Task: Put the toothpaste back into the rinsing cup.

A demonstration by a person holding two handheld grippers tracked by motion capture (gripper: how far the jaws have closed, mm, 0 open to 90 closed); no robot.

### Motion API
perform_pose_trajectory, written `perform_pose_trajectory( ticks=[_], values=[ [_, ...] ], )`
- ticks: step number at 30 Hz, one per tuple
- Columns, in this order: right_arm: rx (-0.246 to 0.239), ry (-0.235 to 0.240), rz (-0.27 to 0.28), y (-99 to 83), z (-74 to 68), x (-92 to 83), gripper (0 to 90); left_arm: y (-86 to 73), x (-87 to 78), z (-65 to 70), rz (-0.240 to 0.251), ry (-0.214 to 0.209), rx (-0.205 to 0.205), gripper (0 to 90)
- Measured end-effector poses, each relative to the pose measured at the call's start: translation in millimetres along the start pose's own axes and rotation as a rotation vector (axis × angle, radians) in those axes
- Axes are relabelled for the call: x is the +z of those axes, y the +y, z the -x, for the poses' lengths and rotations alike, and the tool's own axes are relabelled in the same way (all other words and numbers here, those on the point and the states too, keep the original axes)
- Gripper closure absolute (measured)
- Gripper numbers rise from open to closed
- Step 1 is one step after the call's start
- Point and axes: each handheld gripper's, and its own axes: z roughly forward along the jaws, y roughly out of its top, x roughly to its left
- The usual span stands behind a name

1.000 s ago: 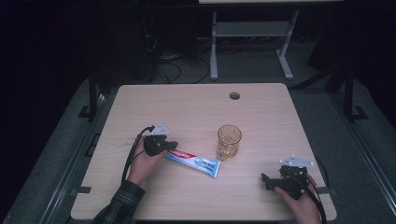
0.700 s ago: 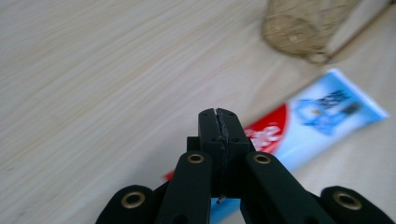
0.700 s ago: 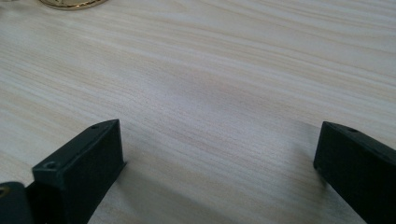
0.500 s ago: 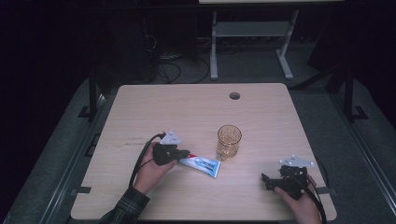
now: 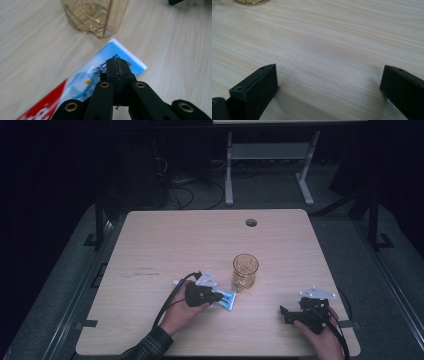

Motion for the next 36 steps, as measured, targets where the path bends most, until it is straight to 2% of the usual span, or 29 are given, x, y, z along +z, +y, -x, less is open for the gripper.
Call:
perform_pose_trajectory(
  ticks=[12,16,26,33,36],
  values=[
    [0.001,0.001,0.000,-0.1,-0.2,-0.1,0.7,-1.1,0.8,-9.5,0.002,0.019,-0.005,90.0],
    [0.001,0.001,0.000,-0.1,-0.2,-0.1,0.8,-3.8,-3.4,-17.3,-0.002,0.056,-0.015,90.0],
    [0.001,0.001,0.000,-0.1,-0.2,-0.1,0.8,-9.2,-12.9,-28.6,-0.006,0.092,-0.037,90.0],
    [0.001,0.001,0.000,-0.1,-0.2,-0.1,0.8,-9.5,-23.0,-10.5,-0.001,0.078,-0.011,90.0],
    [0.000,0.003,-0.001,-0.2,-0.3,-0.3,0.7,-15.5,-23.1,-5.9,-0.011,0.068,-0.024,90.0]
  ],
)
